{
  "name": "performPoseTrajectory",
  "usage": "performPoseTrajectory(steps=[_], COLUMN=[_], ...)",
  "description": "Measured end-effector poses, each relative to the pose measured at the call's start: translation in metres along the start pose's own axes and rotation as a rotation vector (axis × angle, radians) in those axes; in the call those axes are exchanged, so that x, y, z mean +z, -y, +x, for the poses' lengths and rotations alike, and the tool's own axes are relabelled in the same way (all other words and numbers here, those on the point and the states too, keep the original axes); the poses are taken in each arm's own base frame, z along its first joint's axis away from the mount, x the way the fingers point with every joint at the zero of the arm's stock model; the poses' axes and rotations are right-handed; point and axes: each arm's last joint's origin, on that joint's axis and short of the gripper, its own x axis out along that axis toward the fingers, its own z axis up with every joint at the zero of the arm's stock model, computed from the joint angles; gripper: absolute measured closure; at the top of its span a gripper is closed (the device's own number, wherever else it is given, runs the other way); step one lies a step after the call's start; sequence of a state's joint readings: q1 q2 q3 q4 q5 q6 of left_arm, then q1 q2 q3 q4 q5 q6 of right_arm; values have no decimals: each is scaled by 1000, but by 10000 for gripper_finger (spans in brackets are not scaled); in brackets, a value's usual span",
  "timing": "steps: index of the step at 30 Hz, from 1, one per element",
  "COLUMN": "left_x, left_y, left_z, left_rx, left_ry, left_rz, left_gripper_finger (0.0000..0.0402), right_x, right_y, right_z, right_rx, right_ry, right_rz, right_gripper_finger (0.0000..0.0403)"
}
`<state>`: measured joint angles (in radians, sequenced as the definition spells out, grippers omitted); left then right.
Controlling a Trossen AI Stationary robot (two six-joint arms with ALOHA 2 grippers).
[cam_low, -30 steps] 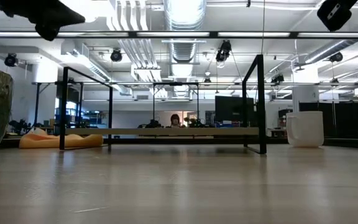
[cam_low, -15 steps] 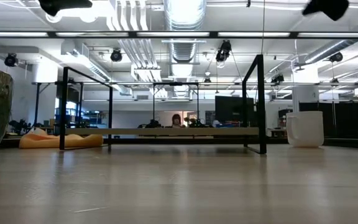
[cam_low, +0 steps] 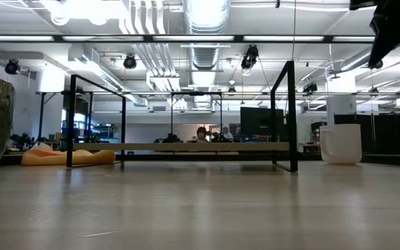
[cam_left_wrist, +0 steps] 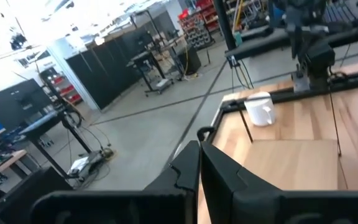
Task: Stack small to large cups/mugs on shelf
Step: Put the white mug on the shelf
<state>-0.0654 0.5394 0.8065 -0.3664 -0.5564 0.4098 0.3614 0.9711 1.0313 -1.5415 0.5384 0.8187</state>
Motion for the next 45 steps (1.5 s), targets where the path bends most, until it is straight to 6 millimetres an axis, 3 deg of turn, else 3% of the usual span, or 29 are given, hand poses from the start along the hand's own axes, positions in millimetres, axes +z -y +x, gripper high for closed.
performPoseTrajectory(steps=[9, 24, 27, 32, 41, 45], left_x=[12, 19, 25, 36, 32, 31], left_y=[-15, -12, -17, -27, -28, -28], left_z=[-14, -6, -8, -16, -20, -20], left_rx=[21, 20, 33, 54, 49, 45], left_ry=[49, 9, 25, 64, 53, 45], left_rz=[-16, 61, 49, 21, 30, 36], left_gripper_finger=[396, 295, 288, 287, 287, 287], right_x=[12, 40, 47, 59, 59, 63], right_y=[0, 51, 55, 66, 88, 90], right_z=[14, -7, 4, 28, 79, 96], right_rx=[-76, -30, 42, 0, -2, 86], right_ry=[-87, -15, -47, -76, -269, -305], right_rz=[58, 143, 105, 78, 130, 93], right_gripper_finger=[305, 303, 303, 303, 303, 303])
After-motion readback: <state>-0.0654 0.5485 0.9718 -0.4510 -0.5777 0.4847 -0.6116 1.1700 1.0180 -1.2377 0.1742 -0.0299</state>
